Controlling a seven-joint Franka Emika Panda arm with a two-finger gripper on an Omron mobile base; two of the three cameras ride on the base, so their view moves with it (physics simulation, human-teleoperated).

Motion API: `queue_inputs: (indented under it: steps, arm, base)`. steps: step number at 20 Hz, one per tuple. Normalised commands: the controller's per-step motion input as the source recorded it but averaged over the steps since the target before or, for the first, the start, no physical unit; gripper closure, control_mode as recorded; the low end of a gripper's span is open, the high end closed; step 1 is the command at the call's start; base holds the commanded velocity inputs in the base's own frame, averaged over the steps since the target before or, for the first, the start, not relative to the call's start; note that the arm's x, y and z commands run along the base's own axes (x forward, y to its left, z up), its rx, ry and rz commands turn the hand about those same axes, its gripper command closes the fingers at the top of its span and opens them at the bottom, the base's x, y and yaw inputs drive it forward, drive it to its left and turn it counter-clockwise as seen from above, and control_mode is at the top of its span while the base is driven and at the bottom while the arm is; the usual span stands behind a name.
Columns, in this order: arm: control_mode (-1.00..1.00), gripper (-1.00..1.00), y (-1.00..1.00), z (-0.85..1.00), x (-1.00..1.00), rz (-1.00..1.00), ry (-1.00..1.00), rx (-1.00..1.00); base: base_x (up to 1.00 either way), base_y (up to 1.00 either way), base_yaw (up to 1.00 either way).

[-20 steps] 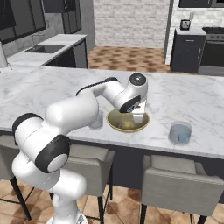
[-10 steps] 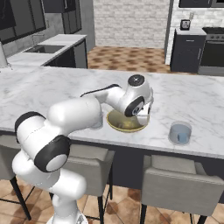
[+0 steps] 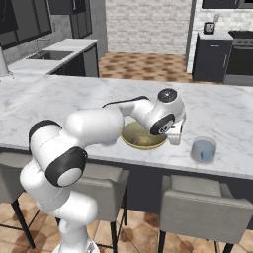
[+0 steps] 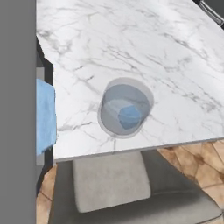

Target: There are four ice cubes in the ice bowl. Place two ice cubes in each glass of water.

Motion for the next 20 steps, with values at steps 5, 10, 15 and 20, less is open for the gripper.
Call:
queue_inputs:
  steps: [5,10,15,20]
  arm:
    - [-1.00,1.00,-0.40,0.00,0.00,0.09,0.08,0.00]
    - [-1.00,1.00,-0.37,0.00,0.00,0.07,0.13,0.00]
    - [-1.00,1.00,-0.30,-0.09,0.00,0.05,0.13,0.00]
    - [-1.00,1.00,-0.21,-0.40,0.09,0.02,0.01,0.00]
  base:
    - [0.00,0.00,0.00]
    - [0.00,0.00,0.00]
    - [0.00,0.00,0.00]
    - [0.00,0.00,0.00]
